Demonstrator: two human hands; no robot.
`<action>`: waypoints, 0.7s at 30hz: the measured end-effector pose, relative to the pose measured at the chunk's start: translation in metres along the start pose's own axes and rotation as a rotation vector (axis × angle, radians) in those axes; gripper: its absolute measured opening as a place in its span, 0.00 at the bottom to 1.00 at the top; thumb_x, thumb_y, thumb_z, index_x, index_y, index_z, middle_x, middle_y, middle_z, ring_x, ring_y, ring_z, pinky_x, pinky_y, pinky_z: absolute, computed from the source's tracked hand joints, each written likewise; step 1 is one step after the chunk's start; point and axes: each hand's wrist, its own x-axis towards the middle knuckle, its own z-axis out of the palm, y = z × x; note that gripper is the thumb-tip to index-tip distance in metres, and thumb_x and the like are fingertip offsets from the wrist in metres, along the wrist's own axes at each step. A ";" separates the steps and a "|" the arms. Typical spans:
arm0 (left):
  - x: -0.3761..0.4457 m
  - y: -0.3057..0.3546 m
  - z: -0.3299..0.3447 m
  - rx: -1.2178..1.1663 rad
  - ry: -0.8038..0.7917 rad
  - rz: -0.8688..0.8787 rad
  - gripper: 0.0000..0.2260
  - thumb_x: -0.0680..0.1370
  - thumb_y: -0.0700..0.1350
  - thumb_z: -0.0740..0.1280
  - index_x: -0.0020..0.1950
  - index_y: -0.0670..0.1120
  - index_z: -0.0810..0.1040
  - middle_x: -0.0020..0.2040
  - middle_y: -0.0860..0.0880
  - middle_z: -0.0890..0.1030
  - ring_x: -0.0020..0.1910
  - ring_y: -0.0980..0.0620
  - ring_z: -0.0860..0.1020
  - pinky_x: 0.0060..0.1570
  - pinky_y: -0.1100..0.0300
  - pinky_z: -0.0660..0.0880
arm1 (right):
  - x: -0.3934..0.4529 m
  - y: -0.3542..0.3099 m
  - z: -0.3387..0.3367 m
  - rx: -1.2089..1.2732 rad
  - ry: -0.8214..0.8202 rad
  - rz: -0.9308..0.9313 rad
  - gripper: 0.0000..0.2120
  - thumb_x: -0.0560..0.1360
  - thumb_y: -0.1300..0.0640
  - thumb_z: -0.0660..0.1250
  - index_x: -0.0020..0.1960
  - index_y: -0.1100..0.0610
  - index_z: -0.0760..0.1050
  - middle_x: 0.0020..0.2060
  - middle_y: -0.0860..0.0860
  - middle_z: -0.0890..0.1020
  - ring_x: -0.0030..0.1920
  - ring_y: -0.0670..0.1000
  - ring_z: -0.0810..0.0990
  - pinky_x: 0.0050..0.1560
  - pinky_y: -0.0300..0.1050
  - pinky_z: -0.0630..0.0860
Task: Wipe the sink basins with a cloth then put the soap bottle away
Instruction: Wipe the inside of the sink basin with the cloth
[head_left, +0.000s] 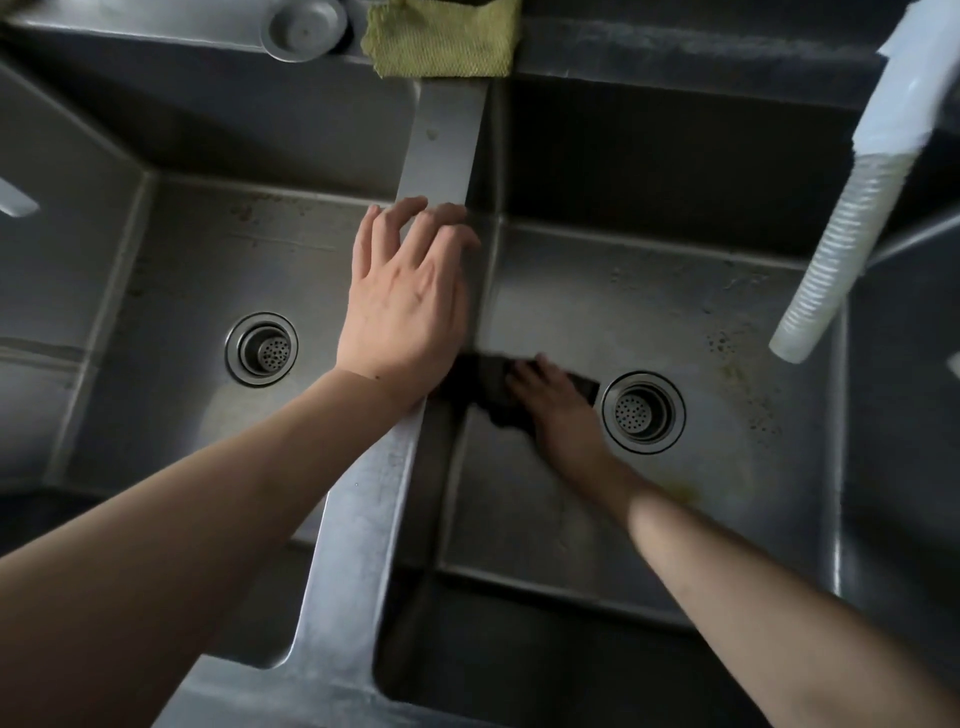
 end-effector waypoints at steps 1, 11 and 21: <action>-0.001 -0.001 0.000 0.002 0.006 0.004 0.13 0.78 0.39 0.60 0.60 0.46 0.77 0.66 0.50 0.77 0.70 0.40 0.69 0.72 0.39 0.62 | 0.018 0.004 -0.009 0.016 0.029 0.111 0.27 0.76 0.68 0.66 0.75 0.59 0.73 0.74 0.57 0.74 0.76 0.66 0.69 0.75 0.62 0.68; -0.002 -0.001 0.003 0.018 0.005 0.039 0.11 0.79 0.40 0.60 0.59 0.46 0.77 0.66 0.50 0.77 0.69 0.40 0.69 0.71 0.40 0.62 | 0.017 -0.030 0.014 0.056 -0.065 0.020 0.28 0.72 0.67 0.71 0.72 0.59 0.76 0.73 0.62 0.74 0.73 0.69 0.72 0.72 0.68 0.66; -0.004 0.004 -0.003 0.068 -0.035 0.033 0.12 0.80 0.43 0.59 0.59 0.46 0.79 0.65 0.50 0.79 0.67 0.40 0.72 0.66 0.47 0.66 | -0.104 -0.043 0.007 0.135 -0.595 -0.494 0.23 0.80 0.63 0.61 0.74 0.53 0.75 0.79 0.54 0.68 0.80 0.58 0.61 0.79 0.61 0.51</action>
